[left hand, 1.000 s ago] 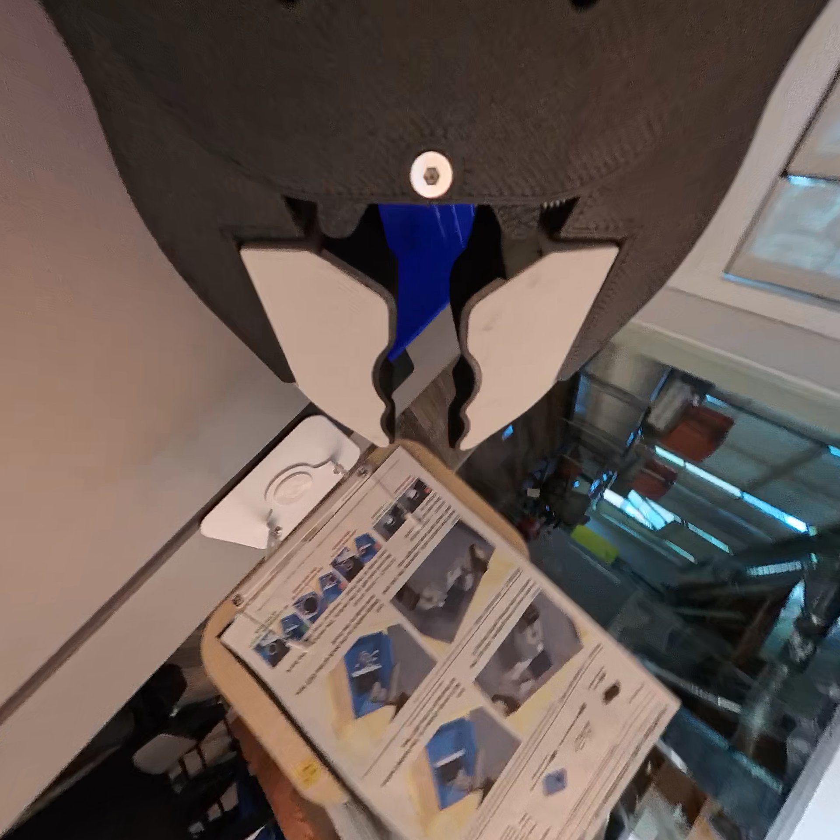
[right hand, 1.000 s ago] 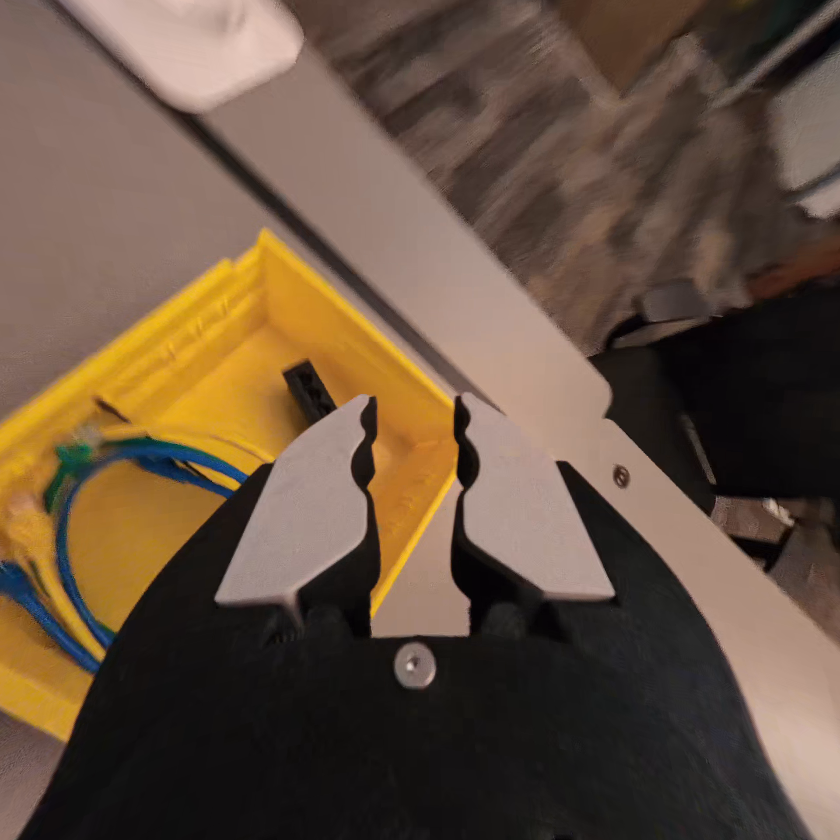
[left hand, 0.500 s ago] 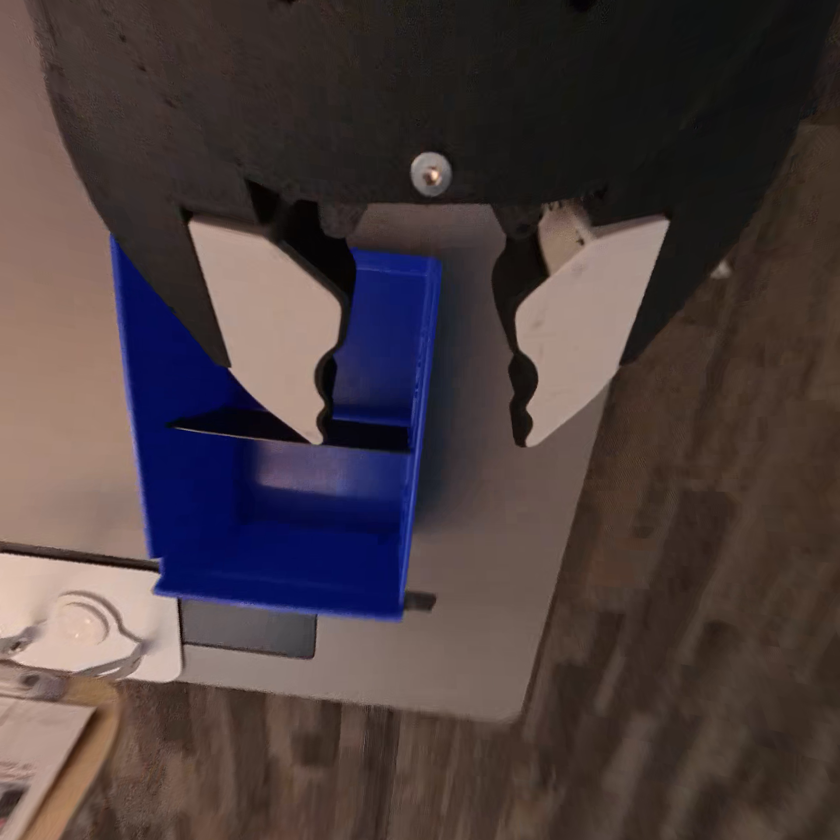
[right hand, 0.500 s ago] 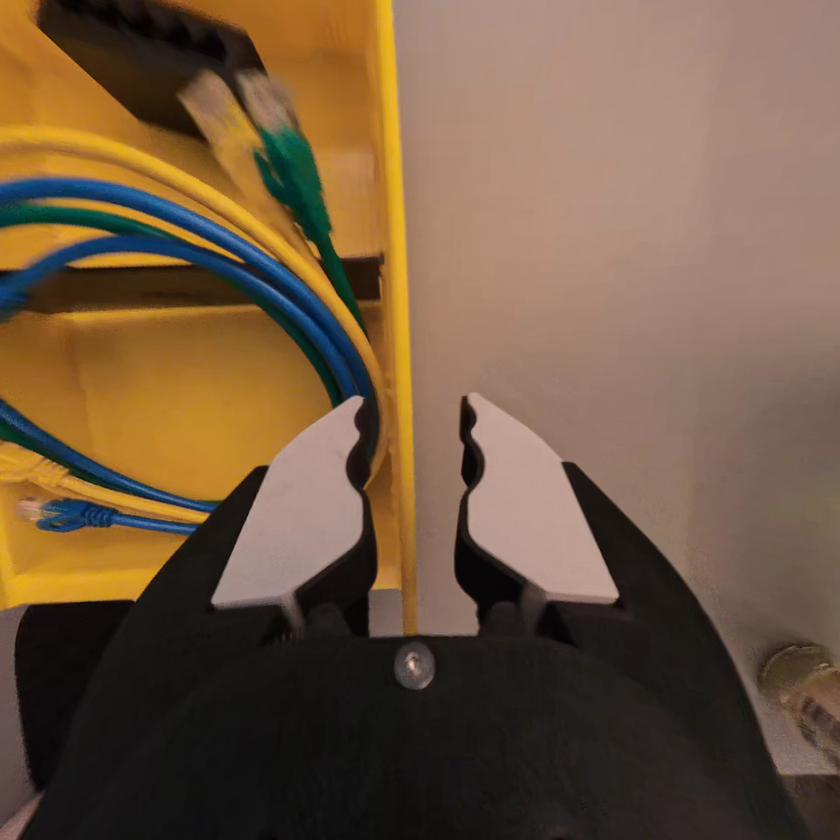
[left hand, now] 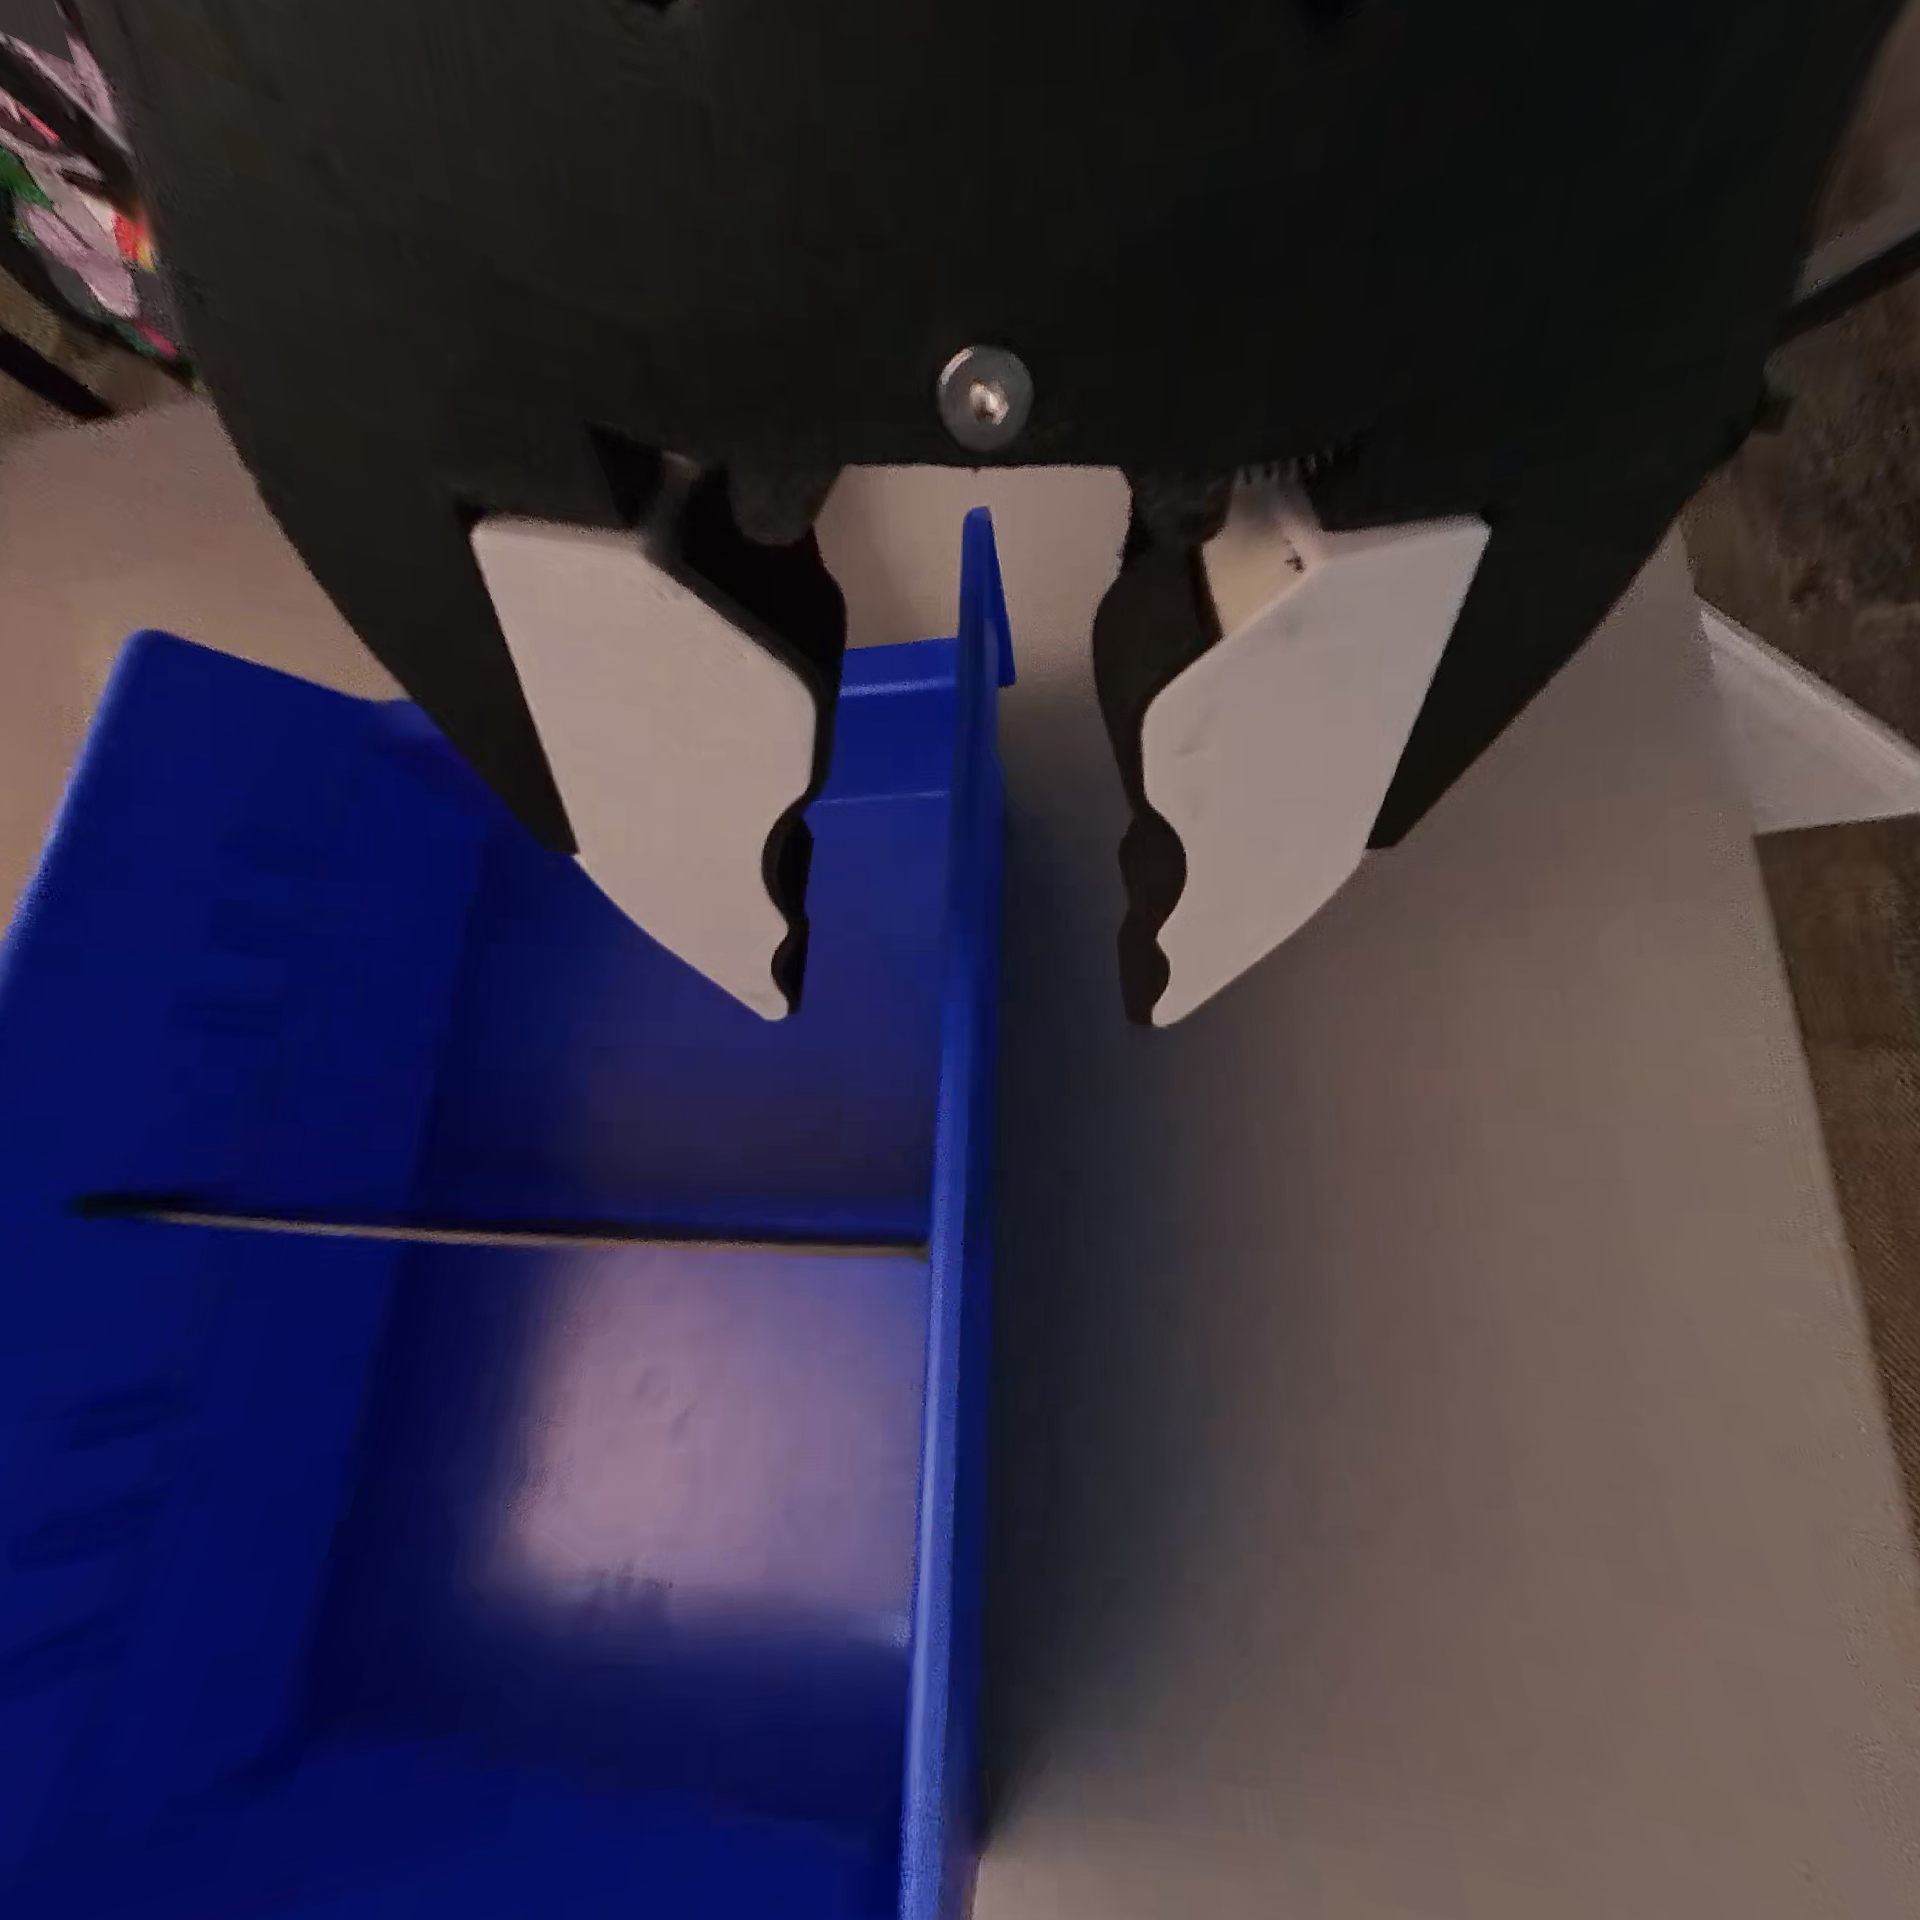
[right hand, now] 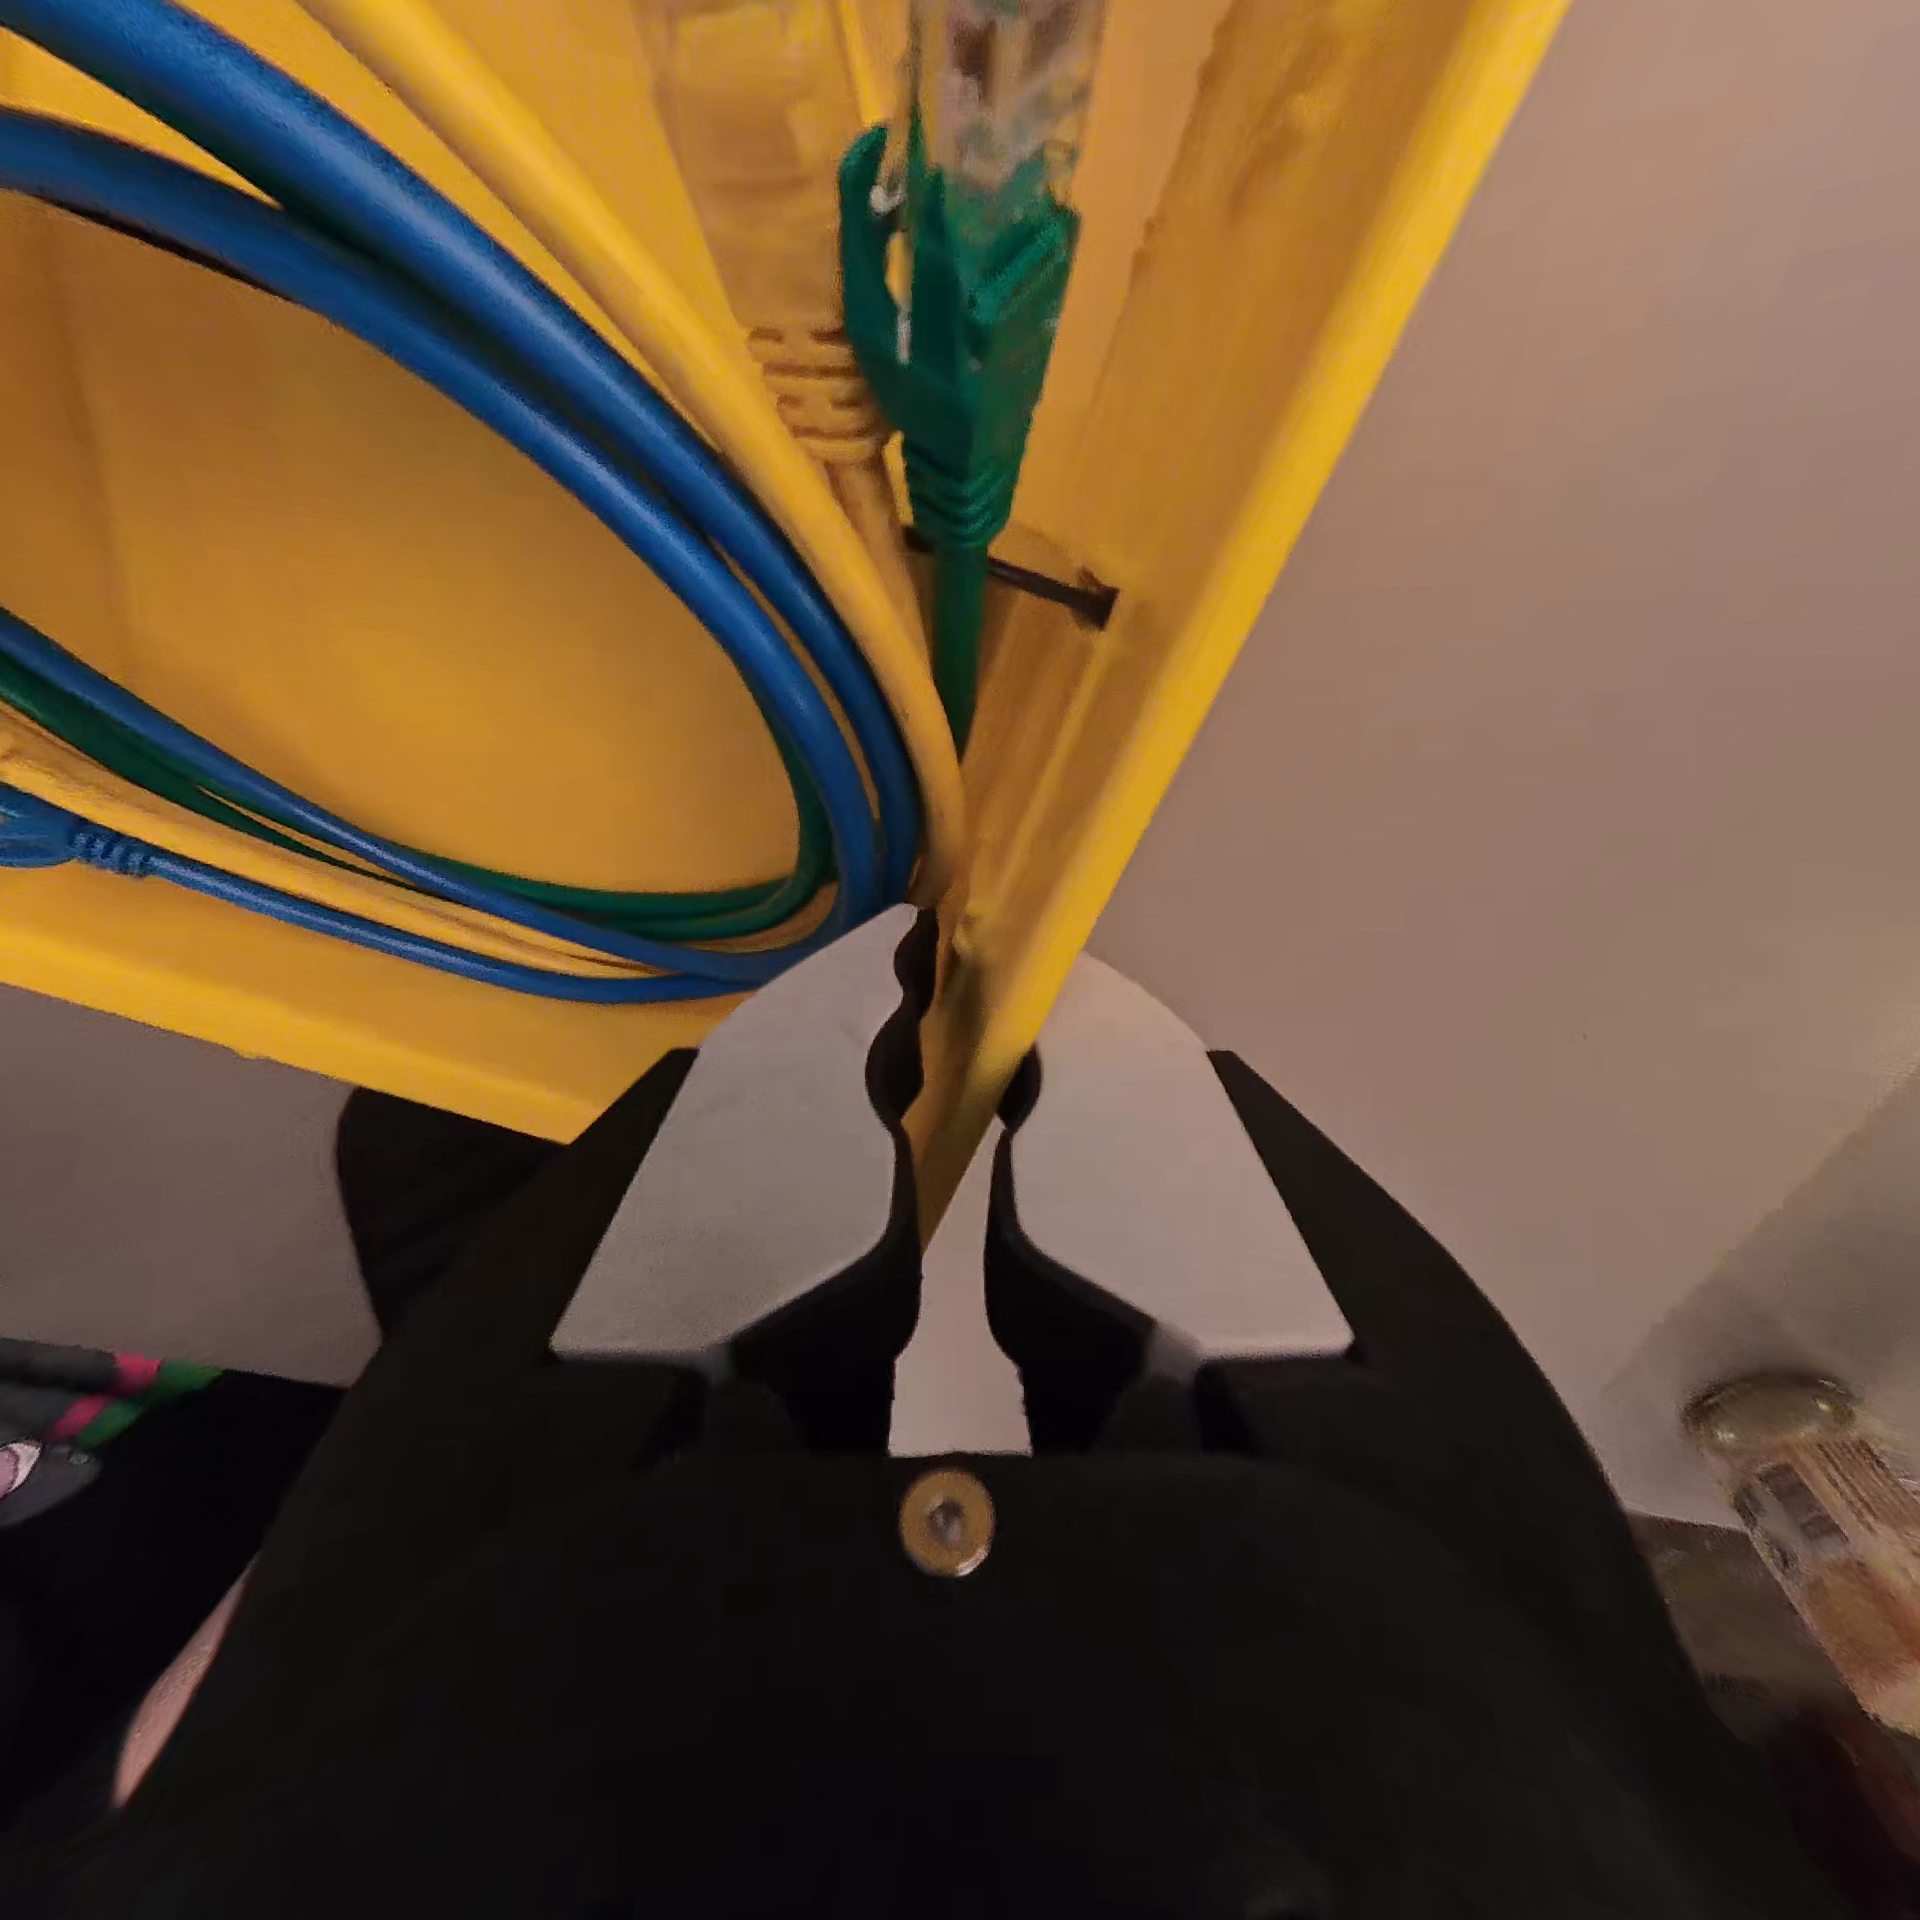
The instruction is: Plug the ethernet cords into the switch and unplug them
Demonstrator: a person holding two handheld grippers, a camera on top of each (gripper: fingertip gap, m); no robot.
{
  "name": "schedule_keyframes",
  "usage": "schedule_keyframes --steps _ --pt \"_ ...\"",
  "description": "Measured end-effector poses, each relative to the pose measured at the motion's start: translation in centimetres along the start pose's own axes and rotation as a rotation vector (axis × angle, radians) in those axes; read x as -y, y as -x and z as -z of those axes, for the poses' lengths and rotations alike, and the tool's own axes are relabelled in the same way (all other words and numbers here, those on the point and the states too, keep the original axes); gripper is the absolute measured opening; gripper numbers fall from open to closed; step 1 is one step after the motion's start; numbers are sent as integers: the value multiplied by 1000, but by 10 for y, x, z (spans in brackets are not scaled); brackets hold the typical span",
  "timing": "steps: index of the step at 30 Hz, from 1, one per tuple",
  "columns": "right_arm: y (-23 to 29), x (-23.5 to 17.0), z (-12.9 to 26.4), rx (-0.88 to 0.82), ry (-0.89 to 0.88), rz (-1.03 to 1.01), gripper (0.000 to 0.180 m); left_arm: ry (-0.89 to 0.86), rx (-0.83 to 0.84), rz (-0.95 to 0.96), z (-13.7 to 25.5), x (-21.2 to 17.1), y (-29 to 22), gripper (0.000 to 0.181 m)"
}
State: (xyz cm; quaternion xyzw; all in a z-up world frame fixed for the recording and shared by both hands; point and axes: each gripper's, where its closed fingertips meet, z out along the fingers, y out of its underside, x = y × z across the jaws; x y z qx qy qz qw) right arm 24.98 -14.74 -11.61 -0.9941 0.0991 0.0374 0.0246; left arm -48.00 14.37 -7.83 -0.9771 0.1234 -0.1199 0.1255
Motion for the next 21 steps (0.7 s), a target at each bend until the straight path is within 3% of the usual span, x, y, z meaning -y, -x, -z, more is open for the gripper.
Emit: schedule_keyframes --steps 3,7,14,18,21 --pt "36 12 -3 33 27 60 6 66 -40 1 -14 -6 2 50" --pt "84 23 -7 38 53 194 6 87 -104 -14 -22 -5 -7 21" --pt "140 33 -4 69 26 334 13 241 51 -294 -32 -21 -27 8" --pt "124 51 37 -62 -178 303 37 317 79 -359 -37 -23 -52 15" --pt "132 78 96 -170 -507 302 36 323 71 -427 -43 -19 -70 15"
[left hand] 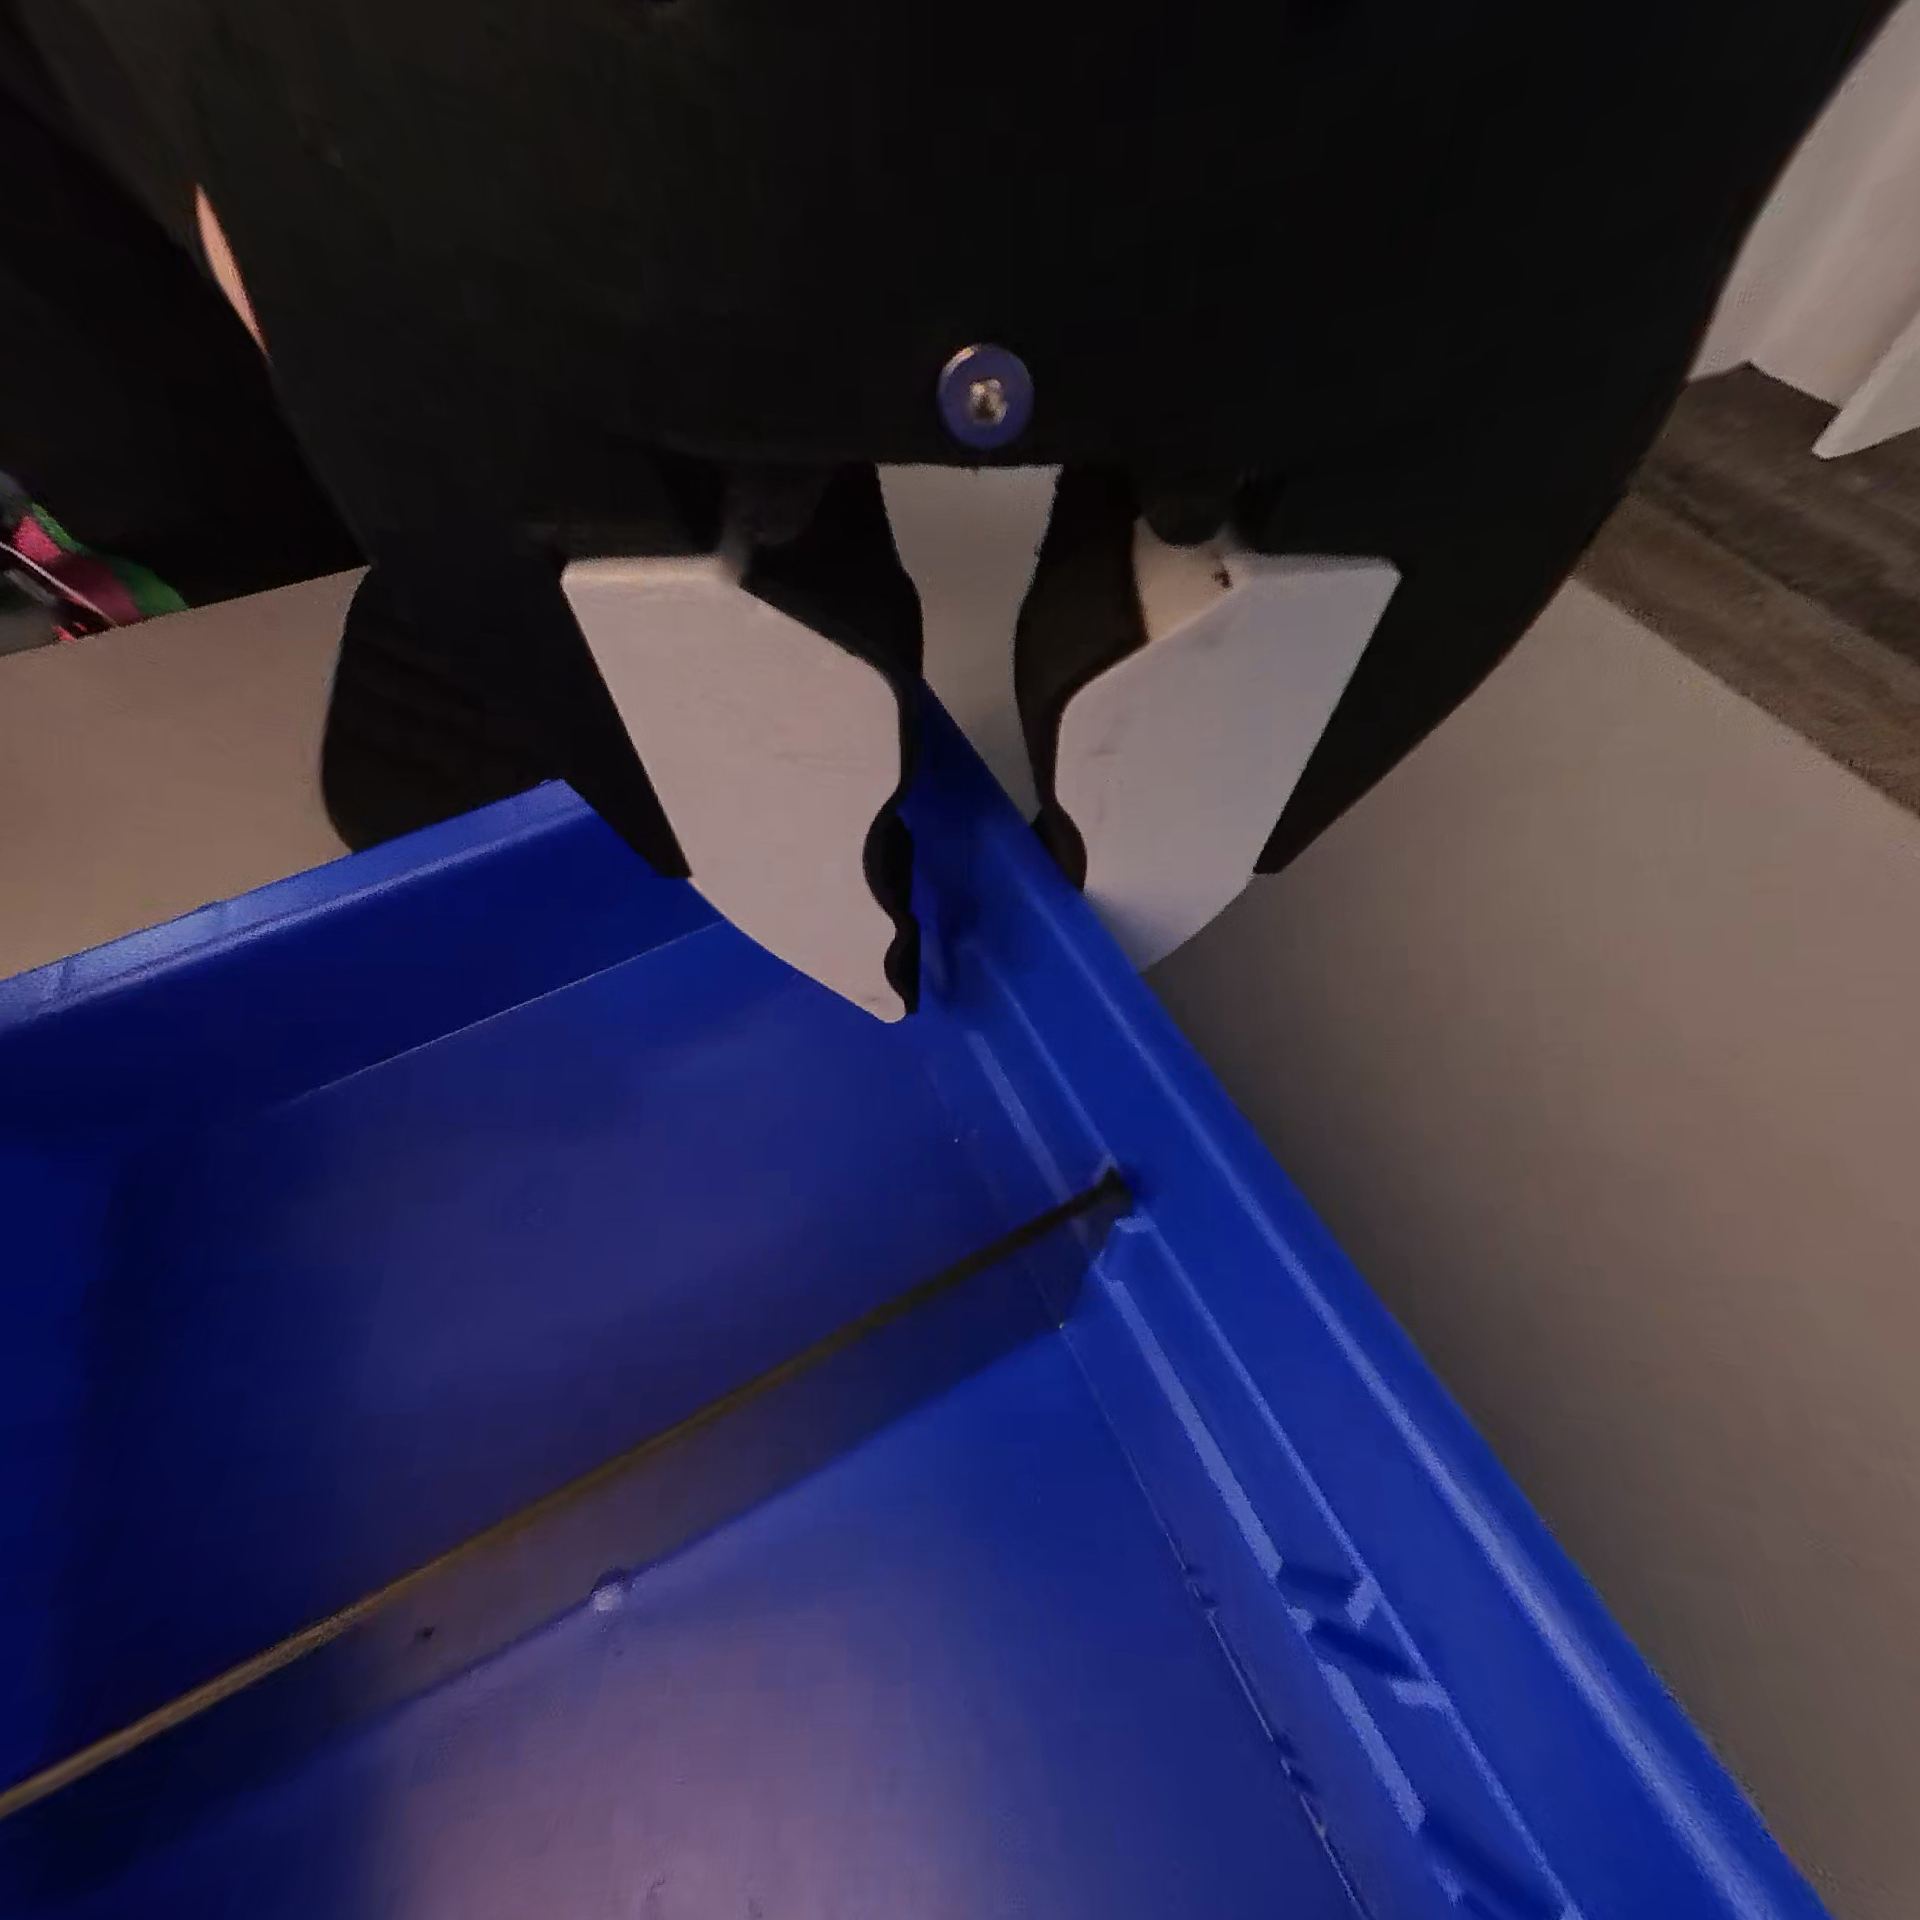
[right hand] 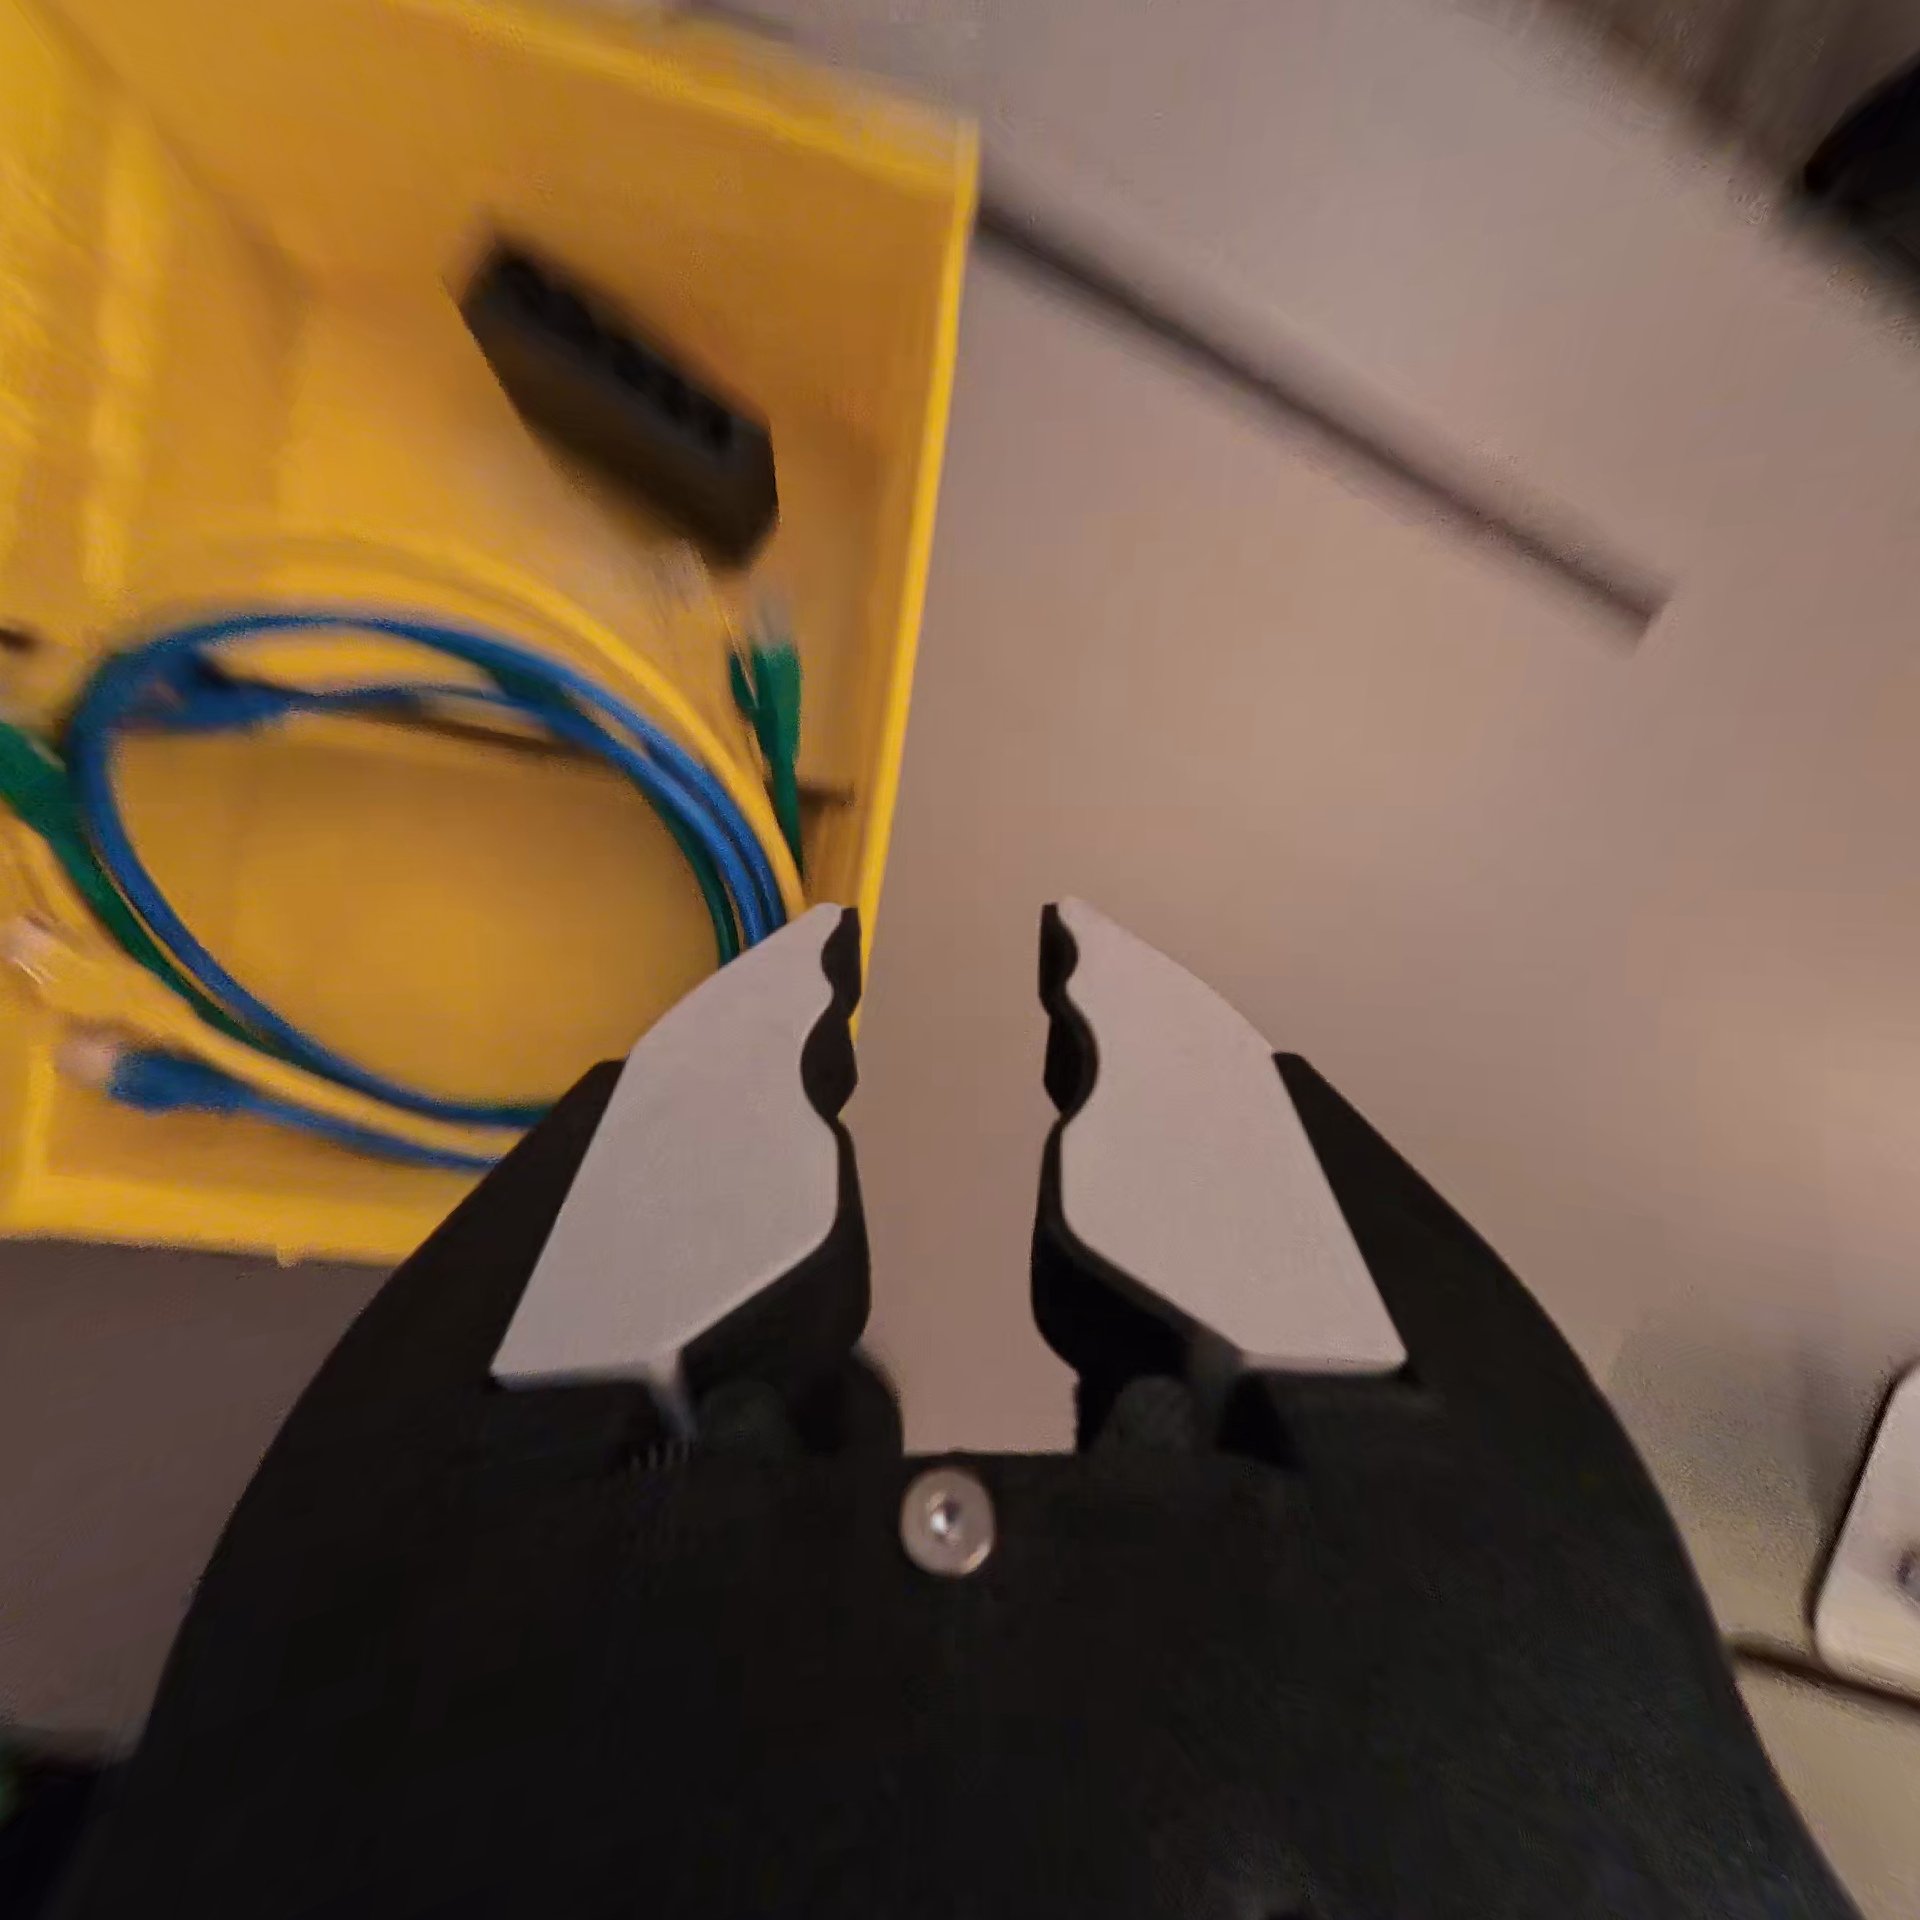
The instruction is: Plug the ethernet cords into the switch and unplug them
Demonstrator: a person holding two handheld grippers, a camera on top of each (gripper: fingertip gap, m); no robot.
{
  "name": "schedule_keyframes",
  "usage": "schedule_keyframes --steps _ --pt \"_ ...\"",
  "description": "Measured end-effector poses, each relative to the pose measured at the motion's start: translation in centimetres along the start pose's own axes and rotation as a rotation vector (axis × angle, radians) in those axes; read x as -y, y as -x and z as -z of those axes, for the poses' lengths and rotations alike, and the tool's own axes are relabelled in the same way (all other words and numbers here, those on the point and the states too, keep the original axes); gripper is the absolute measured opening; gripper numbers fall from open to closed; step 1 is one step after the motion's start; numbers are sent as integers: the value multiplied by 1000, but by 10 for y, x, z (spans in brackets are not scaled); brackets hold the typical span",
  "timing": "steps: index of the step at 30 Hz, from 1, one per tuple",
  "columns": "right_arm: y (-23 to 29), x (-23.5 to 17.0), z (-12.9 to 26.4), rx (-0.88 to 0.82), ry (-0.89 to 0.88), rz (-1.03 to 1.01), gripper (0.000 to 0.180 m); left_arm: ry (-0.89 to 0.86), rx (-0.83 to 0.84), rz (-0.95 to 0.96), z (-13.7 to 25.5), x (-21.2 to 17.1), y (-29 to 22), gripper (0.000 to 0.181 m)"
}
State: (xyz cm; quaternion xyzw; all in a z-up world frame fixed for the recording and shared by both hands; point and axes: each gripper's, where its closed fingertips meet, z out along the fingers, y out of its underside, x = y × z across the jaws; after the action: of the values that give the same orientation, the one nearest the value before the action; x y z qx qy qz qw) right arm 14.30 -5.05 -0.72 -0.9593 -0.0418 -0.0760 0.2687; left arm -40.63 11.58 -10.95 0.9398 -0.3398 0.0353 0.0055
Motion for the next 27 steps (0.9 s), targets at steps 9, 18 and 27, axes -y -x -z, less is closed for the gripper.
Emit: schedule_keyframes --steps 9,18,27 --pt "217 119 105 482 -993 325 74 85 -92 -155 2 8 -67 25" --pt "294 80 -52 597 -41 194 62 -99 -3 -255 49 3 -84 13" --pt "322 52 -96 543 366 3 60 -335 68 -381 94 4 -103 7"
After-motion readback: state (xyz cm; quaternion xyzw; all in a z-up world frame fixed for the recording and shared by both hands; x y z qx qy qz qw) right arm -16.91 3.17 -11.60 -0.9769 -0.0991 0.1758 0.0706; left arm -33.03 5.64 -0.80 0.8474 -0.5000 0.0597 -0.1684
